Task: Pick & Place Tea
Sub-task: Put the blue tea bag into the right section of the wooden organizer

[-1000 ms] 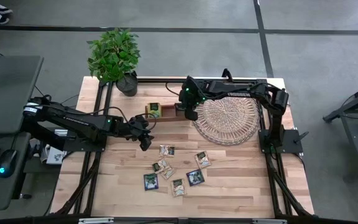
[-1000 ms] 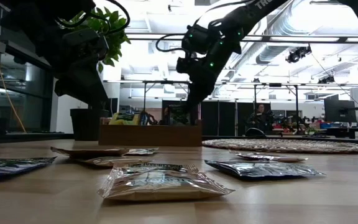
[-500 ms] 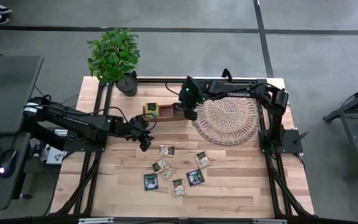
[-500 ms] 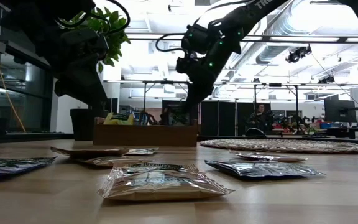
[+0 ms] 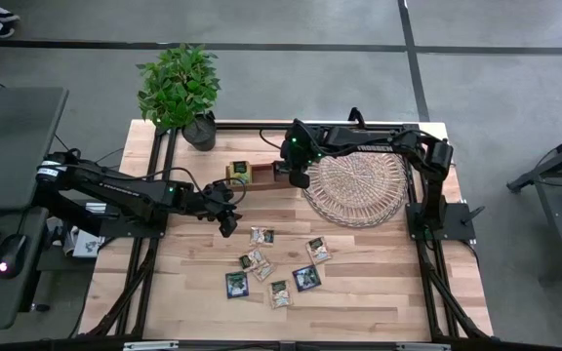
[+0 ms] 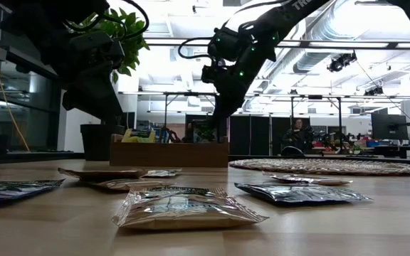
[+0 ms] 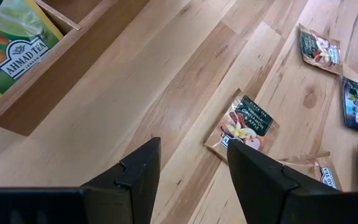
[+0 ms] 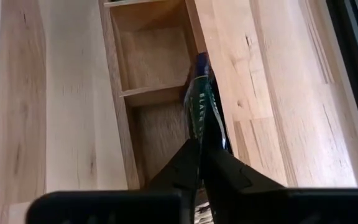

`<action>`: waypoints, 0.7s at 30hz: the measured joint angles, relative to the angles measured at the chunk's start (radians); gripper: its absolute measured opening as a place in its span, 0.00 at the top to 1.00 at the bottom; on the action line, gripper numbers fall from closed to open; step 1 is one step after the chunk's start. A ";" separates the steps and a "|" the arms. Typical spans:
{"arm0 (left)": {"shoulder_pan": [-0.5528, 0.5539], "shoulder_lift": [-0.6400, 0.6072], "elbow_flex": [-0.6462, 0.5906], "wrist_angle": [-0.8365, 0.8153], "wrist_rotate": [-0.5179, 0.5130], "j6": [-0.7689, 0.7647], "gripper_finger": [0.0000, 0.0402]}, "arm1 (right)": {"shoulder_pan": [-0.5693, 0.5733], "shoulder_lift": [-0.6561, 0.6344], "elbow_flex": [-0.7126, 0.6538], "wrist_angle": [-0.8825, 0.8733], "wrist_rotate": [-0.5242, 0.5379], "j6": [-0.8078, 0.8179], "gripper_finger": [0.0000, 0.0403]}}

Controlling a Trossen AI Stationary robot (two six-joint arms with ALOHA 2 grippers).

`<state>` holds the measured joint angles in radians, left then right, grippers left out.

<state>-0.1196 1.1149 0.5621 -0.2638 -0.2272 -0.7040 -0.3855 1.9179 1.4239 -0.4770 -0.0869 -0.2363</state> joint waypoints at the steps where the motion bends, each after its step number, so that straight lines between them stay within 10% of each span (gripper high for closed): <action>1: 0.000 0.000 0.000 0.000 0.000 0.000 0.54 | 0.000 0.000 0.000 0.001 0.000 0.000 0.93; 21: 0.000 0.000 0.000 0.000 0.005 0.019 0.54 | 0.000 0.000 0.000 -0.012 0.051 0.011 0.61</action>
<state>-0.1192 1.1149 0.5621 -0.2642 -0.2223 -0.6853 -0.3855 1.9175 1.4239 -0.4889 -0.0357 -0.2256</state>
